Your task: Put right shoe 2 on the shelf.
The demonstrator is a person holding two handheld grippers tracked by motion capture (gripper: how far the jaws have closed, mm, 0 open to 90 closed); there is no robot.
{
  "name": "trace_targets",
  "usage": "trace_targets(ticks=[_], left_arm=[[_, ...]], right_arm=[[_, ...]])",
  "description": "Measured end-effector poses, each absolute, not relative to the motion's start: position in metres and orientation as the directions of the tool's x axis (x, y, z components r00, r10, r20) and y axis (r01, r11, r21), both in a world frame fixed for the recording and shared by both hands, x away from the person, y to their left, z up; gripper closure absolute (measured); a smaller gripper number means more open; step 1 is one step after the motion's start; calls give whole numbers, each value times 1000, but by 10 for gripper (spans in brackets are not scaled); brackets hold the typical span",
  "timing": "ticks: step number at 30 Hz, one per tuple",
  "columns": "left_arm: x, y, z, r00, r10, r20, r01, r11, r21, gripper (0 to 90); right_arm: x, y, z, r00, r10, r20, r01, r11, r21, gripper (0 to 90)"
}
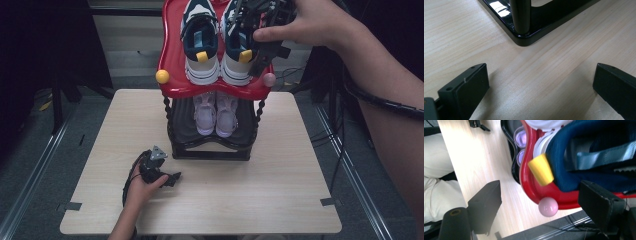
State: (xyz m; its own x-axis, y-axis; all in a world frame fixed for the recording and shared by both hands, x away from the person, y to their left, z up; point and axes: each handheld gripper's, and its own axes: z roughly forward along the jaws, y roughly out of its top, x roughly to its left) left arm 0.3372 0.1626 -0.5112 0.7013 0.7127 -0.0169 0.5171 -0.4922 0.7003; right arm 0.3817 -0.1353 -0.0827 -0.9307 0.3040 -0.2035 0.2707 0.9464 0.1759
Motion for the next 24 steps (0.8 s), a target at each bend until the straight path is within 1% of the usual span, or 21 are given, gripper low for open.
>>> trace_targets(ticks=[11, 15, 19, 24], left_arm=[[337, 162, -511, 700, 714, -16, 517, -491, 701, 0], [337, 163, -511, 701, 712, -17, 517, -492, 700, 0], [337, 163, -511, 701, 713, -18, 517, -492, 700, 0], [337, 163, -511, 701, 713, -16, 516, -492, 701, 0]], right_arm=[[381, -138, -84, -933, 301, -195, 277, 950, 143, 159], [380, -140, -86, -932, 309, -188, 285, 948, 142, 162], [379, -142, -89, -934, 307, -183, 291, 950, 110, 165], [376, -146, -91, -937, 305, -173, 291, 951, 101, 178]])
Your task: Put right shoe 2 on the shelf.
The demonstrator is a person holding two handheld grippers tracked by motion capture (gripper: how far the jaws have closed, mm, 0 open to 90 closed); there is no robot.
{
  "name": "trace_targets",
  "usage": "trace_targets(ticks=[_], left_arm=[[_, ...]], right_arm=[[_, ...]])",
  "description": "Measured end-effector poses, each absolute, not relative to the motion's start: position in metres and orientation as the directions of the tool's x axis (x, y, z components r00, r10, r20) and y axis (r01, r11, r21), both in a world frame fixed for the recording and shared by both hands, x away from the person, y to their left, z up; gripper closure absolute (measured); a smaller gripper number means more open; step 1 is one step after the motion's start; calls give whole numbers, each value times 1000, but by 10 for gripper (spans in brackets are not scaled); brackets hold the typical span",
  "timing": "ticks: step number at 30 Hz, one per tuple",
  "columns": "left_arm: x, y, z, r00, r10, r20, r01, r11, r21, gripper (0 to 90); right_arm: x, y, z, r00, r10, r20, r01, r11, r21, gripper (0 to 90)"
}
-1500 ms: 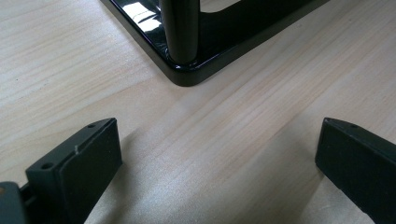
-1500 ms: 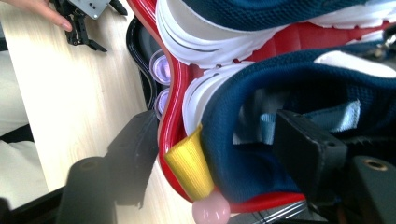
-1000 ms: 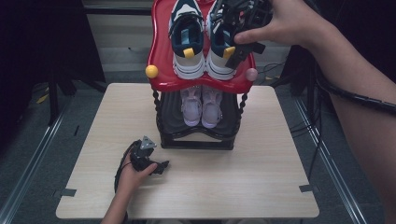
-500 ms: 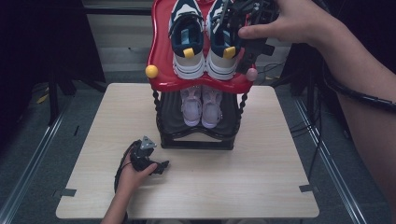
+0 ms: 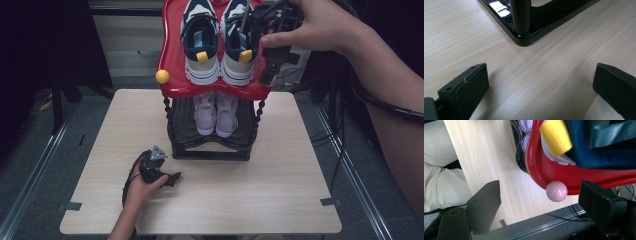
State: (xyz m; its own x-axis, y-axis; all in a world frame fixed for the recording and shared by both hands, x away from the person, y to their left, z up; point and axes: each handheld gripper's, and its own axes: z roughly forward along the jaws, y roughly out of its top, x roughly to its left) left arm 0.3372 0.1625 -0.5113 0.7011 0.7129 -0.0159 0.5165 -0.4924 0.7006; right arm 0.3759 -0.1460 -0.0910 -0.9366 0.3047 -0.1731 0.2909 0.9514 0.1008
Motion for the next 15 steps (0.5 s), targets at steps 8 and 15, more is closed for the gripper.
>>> trace_targets(ticks=[8, 15], left_arm=[[337, 162, -511, 697, 716, -17, 517, -487, 703, 0], [337, 162, -511, 698, 716, -17, 517, -488, 703, 0]], right_arm=[[369, -156, -93, -937, 311, -159, 302, 950, 76, 179], [364, -167, -96, -937, 310, -163, 305, 951, 59, 179]])
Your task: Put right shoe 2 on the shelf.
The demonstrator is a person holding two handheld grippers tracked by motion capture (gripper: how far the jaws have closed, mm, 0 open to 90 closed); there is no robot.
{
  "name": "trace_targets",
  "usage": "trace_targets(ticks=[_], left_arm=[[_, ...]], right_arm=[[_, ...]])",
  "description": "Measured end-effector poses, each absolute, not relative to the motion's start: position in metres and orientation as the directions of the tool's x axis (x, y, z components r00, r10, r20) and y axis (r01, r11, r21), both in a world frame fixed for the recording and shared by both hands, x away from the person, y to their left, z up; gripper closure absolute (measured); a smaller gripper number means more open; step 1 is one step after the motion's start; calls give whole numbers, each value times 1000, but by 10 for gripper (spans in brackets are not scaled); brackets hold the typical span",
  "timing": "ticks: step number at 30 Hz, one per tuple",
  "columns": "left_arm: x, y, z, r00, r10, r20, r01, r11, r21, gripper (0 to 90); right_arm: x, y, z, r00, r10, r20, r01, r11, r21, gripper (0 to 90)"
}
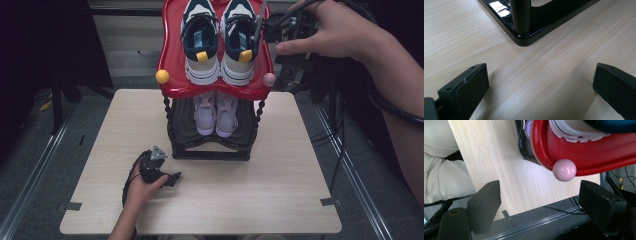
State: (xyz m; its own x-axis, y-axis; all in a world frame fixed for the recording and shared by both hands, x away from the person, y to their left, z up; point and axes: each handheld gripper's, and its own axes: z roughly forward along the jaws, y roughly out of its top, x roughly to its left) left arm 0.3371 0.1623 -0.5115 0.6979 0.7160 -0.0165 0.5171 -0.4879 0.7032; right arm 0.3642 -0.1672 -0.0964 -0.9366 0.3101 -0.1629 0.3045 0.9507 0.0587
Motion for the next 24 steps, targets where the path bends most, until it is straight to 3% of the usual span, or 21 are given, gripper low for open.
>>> trace_targets(ticks=[24], left_arm=[[338, 163, -511, 704, 710, -14, 515, -497, 699, 0]], right_arm=[[347, -205, -122, -927, 344, -148, 340, 939, 57, 179]])
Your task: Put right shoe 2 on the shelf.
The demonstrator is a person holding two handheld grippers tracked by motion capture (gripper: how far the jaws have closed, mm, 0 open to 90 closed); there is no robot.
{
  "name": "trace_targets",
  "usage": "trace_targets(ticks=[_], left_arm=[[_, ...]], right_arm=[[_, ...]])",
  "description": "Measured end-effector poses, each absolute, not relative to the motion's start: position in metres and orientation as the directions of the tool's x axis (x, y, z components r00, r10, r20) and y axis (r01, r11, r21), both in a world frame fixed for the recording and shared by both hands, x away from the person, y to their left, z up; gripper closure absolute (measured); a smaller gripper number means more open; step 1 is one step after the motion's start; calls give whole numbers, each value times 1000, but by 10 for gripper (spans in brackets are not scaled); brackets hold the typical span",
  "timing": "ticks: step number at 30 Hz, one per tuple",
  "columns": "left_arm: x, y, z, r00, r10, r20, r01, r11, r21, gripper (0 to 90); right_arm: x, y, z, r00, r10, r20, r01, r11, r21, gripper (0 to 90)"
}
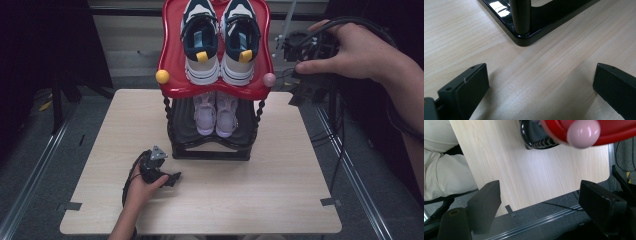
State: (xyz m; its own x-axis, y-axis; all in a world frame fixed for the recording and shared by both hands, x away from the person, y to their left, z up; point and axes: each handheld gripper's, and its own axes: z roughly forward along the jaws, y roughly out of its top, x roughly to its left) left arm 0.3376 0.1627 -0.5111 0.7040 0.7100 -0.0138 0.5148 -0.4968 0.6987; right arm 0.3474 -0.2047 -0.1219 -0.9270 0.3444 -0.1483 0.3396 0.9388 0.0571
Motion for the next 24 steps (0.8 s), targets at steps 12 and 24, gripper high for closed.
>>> trace_targets(ticks=[12, 24], left_arm=[[337, 162, -511, 701, 713, -16, 517, -493, 700, 0], [338, 163, -511, 703, 712, -12, 515, -496, 699, 0]], right_arm=[[338, -223, -139, -923, 362, -132, 357, 932, 61, 179], [338, -235, -163, -923, 369, -113, 366, 930, 49, 179]])
